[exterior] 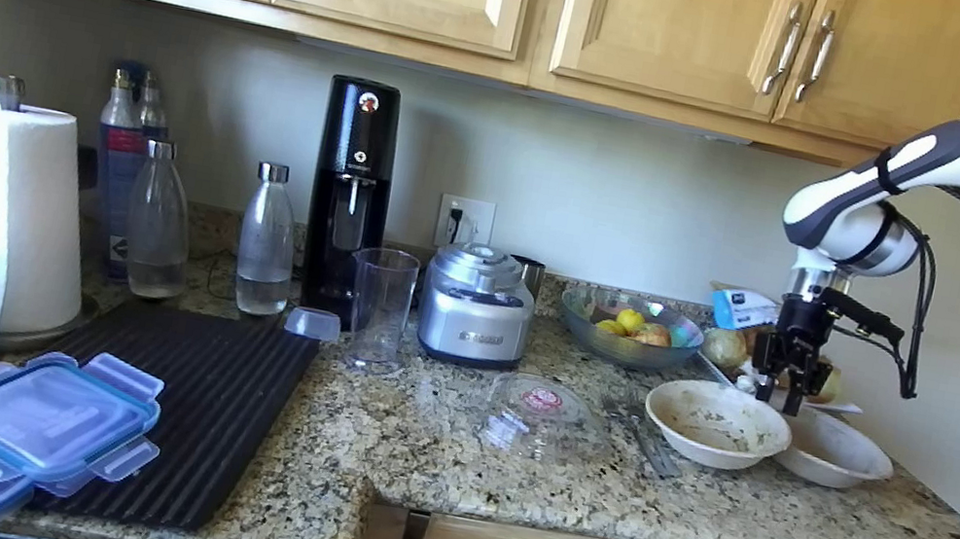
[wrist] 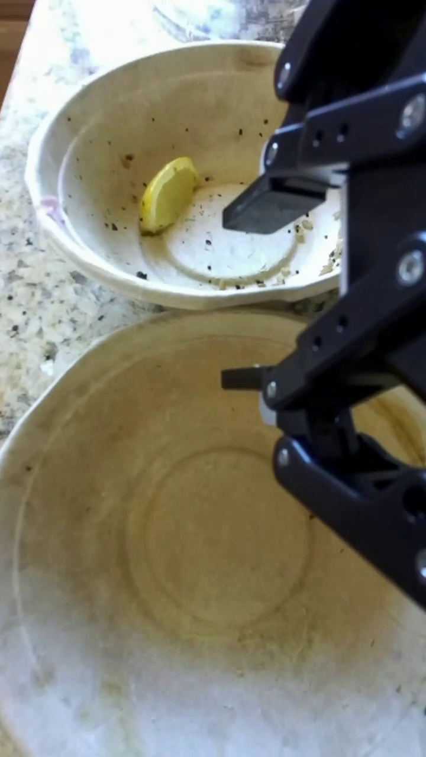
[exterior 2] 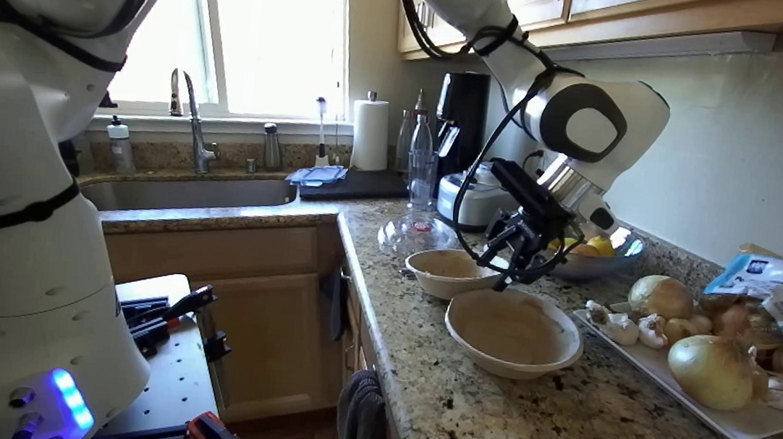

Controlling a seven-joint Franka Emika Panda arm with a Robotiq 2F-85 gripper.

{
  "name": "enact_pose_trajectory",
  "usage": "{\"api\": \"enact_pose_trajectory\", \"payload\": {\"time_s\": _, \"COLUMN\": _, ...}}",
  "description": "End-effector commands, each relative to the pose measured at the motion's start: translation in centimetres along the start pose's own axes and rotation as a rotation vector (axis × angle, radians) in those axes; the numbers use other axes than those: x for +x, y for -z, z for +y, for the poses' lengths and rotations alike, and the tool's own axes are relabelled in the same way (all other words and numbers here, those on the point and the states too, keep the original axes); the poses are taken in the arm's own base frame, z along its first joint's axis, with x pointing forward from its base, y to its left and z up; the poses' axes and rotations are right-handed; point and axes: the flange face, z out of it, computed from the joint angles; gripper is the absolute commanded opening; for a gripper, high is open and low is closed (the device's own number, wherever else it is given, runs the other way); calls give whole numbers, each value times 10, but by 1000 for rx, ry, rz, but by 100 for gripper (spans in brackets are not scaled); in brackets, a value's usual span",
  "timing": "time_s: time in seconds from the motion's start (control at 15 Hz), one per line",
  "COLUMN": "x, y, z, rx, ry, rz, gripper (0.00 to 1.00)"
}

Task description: Pick the forks from the bowl and put it on the counter, then unstack the bowls

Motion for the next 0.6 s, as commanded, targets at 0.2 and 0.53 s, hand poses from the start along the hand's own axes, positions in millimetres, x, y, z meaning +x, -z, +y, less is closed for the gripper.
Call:
{"api": "enact_pose_trajectory", "payload": {"time_s": 0.2, "x": -36, "y": 31, "z": 22, "rx": -13, "ry": -61, "rz": 69, "gripper": 100}}
{"api": "enact_pose_trajectory", "payload": {"time_s": 0.53, "x": -60, "y": 39, "z": 50, "rx": -43, "ry": -142, "rz": 194, "gripper": 100}}
